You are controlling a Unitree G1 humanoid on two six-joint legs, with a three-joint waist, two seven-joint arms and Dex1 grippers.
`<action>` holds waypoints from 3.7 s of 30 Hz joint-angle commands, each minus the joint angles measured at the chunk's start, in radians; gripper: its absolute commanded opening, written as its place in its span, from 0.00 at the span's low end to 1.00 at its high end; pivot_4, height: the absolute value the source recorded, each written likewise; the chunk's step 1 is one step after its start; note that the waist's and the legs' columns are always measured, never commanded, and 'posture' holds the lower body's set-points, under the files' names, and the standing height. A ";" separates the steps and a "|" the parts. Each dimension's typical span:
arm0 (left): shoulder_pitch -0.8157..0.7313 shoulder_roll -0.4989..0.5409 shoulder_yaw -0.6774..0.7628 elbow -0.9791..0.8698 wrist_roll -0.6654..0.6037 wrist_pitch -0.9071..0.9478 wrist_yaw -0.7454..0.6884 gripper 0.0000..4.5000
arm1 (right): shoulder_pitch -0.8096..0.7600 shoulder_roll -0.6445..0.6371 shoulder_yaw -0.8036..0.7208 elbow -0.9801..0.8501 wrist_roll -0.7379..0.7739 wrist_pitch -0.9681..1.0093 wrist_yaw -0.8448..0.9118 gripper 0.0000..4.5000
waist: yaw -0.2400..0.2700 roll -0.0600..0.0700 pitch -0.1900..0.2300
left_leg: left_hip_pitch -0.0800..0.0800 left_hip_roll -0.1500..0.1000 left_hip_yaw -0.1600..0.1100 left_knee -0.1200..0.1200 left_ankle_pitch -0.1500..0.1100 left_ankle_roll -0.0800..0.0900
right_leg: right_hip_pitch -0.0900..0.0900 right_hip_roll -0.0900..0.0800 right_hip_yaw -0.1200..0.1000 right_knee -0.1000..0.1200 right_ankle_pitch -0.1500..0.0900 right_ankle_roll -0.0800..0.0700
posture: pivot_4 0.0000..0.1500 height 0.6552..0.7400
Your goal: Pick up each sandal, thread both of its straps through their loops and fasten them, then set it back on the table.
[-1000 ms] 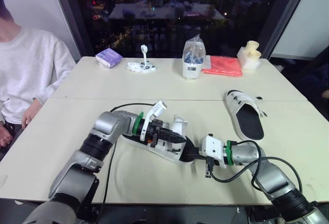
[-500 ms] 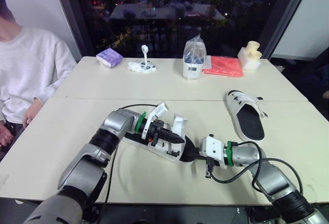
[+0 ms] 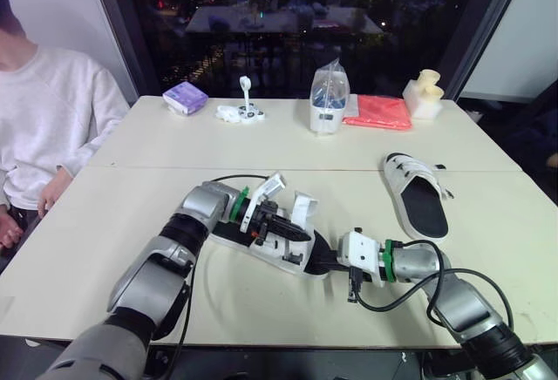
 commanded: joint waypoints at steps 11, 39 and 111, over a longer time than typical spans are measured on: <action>-0.040 -0.038 0.035 0.117 0.093 -0.162 -0.050 0.01 | 0.043 -0.014 0.036 0.034 -0.044 0.051 0.002 0.00 | 0.000 0.000 0.000 | 0.000 0.000 0.000 0.000 0.000 0.000 | 0.000 0.000 0.000 0.000 0.000 0.000 | 1.00 1.00; -0.021 -0.008 -0.057 0.040 0.023 -0.162 -0.070 0.01 | 0.052 -0.019 0.038 0.020 -0.049 0.062 0.003 0.00 | 0.001 -0.001 0.000 | -0.001 0.000 0.000 0.000 0.000 0.001 | 0.000 -0.001 0.000 0.000 0.000 0.000 | 1.00 1.00; -0.015 0.002 0.059 -0.034 -0.088 -0.127 -0.070 0.01 | 0.028 -0.005 0.058 0.050 -0.060 0.045 0.004 0.00 | -0.001 -0.001 0.000 | -0.001 0.000 0.000 0.002 -0.001 0.002 | -0.001 0.001 0.000 0.001 0.000 0.000 | 1.00 1.00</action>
